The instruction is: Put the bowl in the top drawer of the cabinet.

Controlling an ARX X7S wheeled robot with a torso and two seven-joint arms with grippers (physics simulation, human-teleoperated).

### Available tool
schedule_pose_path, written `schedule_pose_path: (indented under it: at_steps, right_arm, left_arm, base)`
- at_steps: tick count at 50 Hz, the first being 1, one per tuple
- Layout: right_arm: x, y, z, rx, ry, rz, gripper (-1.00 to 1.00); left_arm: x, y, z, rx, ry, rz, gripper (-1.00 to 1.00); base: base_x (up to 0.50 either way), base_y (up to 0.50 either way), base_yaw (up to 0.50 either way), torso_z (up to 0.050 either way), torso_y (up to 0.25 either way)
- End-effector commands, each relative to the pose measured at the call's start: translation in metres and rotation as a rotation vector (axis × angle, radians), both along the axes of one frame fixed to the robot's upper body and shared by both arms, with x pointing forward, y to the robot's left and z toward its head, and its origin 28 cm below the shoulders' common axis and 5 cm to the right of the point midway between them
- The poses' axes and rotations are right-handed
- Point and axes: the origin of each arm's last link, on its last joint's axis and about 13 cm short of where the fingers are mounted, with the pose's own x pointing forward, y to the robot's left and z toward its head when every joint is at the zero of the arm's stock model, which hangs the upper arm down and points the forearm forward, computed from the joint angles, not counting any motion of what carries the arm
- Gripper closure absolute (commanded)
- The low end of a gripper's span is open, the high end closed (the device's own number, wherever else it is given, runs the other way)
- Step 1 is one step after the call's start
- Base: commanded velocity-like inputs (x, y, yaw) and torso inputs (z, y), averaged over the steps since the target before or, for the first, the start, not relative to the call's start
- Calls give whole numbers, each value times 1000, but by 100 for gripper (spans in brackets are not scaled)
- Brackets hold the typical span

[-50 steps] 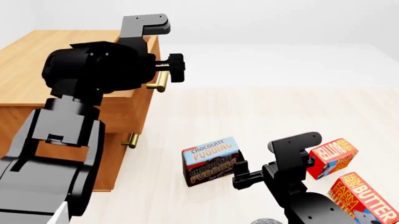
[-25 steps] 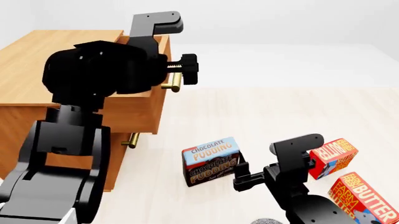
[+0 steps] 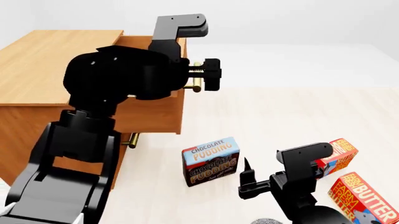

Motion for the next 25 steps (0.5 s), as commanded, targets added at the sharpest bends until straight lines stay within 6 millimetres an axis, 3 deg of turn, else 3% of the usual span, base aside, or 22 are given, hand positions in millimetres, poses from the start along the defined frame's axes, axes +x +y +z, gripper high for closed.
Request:
schedule_pose_path:
  at_steps: [1,13,25]
  right_arm:
    - [-9,-3,-3,5,7,-31,-100]
    - [-16,-6,-6,0,16,-52,-100]
    - [-13,-7,-9,5,22,-54,-100]
  left_arm:
    - [-4,-15,4,-69,19,-89,-100]
    - [-9,-20,18,-157,60,-145,-100]
    - [-34,-21,39,-287,39,-323,-100]
  base:
    - [0,0,0,0,0]
    - [0,0,0,0,1]
    - [0,0,0,0,1]
